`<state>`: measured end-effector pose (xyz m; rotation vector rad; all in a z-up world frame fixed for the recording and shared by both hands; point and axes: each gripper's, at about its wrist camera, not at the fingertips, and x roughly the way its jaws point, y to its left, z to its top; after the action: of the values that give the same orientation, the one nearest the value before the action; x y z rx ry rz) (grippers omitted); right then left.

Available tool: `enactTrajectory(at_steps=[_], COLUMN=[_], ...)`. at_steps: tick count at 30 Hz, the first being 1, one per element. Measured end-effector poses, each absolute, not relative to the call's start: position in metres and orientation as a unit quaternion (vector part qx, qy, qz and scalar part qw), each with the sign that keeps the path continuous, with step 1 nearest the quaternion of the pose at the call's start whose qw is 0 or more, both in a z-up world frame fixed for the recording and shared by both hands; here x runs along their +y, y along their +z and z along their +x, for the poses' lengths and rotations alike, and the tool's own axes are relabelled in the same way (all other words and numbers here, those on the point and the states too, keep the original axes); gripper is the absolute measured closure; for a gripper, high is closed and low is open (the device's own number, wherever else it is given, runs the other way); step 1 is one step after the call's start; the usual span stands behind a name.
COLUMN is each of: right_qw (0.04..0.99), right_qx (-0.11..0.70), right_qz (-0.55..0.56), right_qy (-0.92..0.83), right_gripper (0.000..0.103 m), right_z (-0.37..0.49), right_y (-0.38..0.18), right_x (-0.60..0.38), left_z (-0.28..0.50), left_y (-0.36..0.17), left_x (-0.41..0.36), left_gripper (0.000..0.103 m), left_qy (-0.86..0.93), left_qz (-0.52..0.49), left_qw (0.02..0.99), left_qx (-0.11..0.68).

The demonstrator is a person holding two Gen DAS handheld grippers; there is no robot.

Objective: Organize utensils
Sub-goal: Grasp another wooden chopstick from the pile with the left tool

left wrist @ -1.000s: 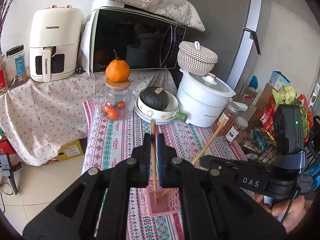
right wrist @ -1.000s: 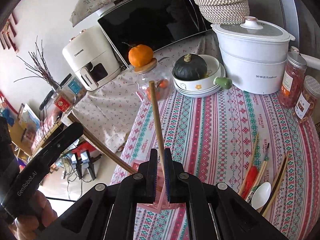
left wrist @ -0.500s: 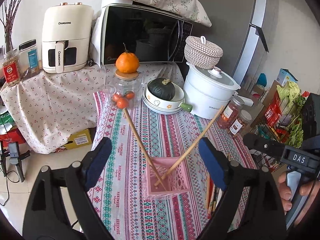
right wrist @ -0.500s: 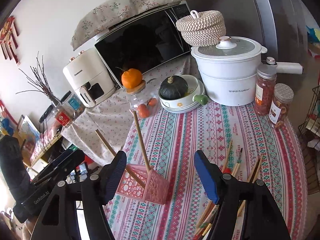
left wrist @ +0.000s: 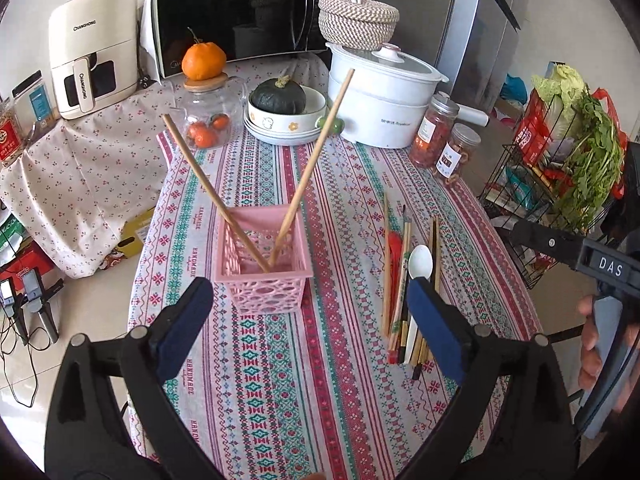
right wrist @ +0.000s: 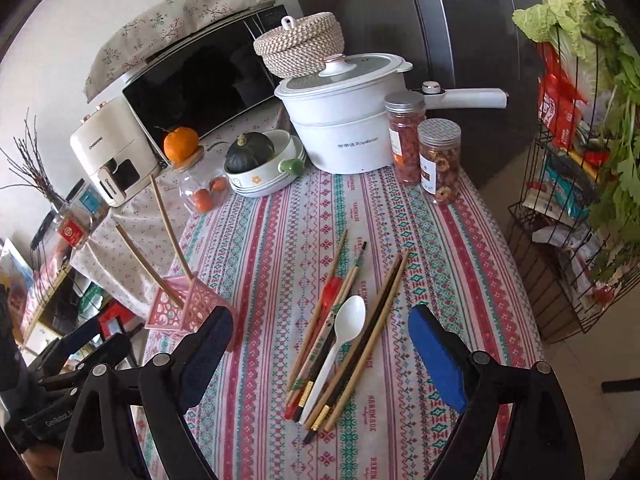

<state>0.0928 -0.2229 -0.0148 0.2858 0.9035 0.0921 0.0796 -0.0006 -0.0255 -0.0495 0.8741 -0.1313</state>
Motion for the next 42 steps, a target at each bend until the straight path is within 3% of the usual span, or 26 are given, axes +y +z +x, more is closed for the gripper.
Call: enactTrajectory(at_steps=[11,19,22,24,26,32,39,42], right_qw=[0.863,0.842,0.839,0.836,0.832,0.821,0.818,0.817], right_qx=[0.476,0.521,0.526,0.529,0.532,0.544,0.553,0.554], right_qz=[0.168,0.143,0.139,0.145,0.154,0.170,0.160,0.160], right_qy=[-0.009,-0.008,-0.010,-0.014,-0.022,-0.032,-0.024,-0.026], right_gripper=[0.010,0.010,0.010,0.010,0.010,0.010,0.010,0.010], right_z=[0.097,0.118,0.127,0.134,0.139,0.153,0.162,0.164], right_y=[-0.048,-0.076,-0.082,-0.085,-0.089,-0.101,-0.106,-0.107], right_x=[-0.295,-0.319,-0.325,-0.331,-0.336,-0.344,-0.337,-0.335], left_z=[0.093,0.141,0.163,0.178,0.194,0.242,0.269,0.268], left_y=[-0.049,-0.062,-0.072,-0.082,-0.093,-0.119,-0.146,-0.151], left_x=[-0.094,-0.126,-0.132,-0.135,-0.139,-0.146,-0.146,-0.146], left_gripper=[0.006,0.007,0.017,0.030,0.050,0.079,0.086,0.094], left_qy=[-0.118,-0.110,-0.106,-0.103,-0.099,-0.075,-0.050,-0.052], left_qz=[0.070,0.079,0.071,0.065,0.056,0.033,0.027,0.029], left_qw=[0.875,0.864,0.859,0.853,0.846,0.837,0.824,0.824], left_qx=[0.465,0.486,0.497,0.507,0.521,0.541,0.563,0.563])
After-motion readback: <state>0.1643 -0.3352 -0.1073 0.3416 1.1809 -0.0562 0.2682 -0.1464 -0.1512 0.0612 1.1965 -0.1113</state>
